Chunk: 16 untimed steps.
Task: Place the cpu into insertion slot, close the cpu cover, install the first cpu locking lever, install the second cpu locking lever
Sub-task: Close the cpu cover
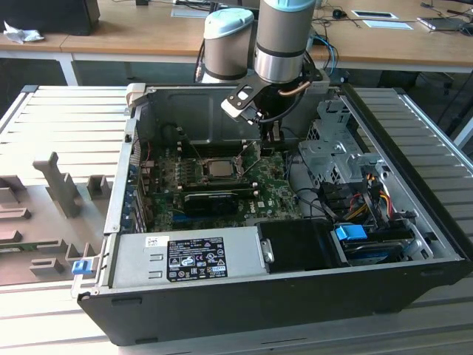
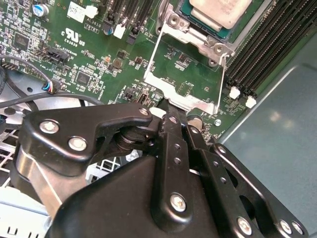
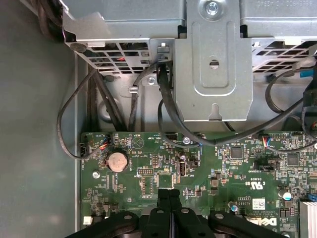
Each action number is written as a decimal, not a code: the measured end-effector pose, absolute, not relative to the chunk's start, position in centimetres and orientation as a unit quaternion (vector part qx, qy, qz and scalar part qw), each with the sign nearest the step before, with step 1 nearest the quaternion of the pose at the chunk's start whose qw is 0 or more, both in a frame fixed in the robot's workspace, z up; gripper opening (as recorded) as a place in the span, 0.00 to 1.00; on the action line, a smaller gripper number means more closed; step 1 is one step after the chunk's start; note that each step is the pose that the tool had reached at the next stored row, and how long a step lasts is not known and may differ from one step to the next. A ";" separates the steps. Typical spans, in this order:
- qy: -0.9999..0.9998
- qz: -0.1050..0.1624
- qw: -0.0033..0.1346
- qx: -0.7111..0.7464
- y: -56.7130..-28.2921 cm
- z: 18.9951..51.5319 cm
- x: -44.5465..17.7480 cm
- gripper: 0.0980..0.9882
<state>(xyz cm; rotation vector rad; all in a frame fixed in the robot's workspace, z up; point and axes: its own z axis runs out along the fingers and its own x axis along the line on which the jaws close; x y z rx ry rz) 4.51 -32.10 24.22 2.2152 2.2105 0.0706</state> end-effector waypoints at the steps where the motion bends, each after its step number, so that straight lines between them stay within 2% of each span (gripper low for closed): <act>1: 0.706 0.023 0.006 0.708 -32.1 24.2 4.5 0.01; 16: 0.706 0.023 0.006 0.708 -32.1 24.2 4.3 0.01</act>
